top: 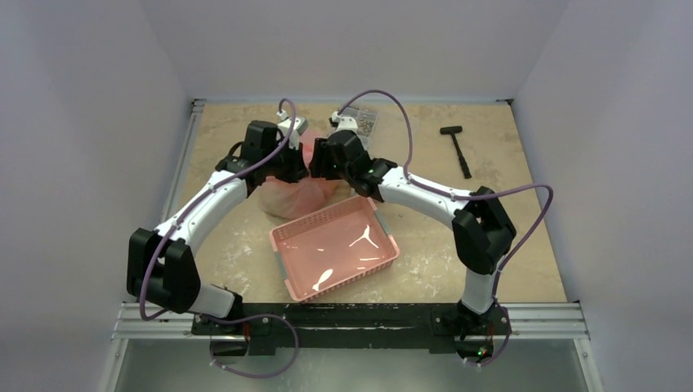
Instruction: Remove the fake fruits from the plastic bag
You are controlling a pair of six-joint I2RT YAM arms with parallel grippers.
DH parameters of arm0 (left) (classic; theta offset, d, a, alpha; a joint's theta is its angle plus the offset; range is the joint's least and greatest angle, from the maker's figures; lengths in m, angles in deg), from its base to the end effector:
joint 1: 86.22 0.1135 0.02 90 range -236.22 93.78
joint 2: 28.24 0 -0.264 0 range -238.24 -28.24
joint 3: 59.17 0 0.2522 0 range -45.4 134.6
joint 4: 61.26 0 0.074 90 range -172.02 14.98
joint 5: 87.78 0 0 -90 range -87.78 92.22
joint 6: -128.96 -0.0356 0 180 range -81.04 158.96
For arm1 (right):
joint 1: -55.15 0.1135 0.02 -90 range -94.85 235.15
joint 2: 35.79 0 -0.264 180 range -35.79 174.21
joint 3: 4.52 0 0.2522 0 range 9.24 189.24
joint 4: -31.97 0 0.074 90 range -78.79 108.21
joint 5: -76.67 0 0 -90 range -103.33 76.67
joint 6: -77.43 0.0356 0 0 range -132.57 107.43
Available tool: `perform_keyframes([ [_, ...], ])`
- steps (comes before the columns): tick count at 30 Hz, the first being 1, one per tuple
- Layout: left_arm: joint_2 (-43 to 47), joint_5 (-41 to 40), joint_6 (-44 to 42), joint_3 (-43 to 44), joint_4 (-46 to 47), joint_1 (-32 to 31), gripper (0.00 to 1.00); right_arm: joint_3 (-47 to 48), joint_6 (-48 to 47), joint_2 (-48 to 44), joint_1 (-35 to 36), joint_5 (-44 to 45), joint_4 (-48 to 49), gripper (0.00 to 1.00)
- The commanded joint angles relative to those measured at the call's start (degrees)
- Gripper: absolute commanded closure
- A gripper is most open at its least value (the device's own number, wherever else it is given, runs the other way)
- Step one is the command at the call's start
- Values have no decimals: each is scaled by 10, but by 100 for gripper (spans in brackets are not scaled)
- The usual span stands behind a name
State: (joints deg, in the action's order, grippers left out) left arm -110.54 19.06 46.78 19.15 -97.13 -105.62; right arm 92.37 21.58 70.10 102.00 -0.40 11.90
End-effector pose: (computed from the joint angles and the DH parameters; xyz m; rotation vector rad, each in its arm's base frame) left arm 0.2976 -0.1158 0.2884 0.3892 2.2643 -0.5821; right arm 0.3043 0.3129 0.2751 -0.0941 2.1240 0.6276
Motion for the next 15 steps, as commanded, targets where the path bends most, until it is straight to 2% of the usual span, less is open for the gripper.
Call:
perform_keyframes([
  [1,26,24,-4,16,19,5,100,-11,-17,-10,2,47,47,54],
  [5,27,20,-8,17,16,7,100,10,-38,2,-1,45,53,85],
  [8,37,-3,-27,30,-10,11,100,14,-41,1,-2,66,56,99],
  [12,44,-33,-47,41,-39,18,100,30,-43,2,-15,86,58,100],
  [15,52,-72,-63,45,-53,23,100,41,-17,10,-56,26,60,100],
])
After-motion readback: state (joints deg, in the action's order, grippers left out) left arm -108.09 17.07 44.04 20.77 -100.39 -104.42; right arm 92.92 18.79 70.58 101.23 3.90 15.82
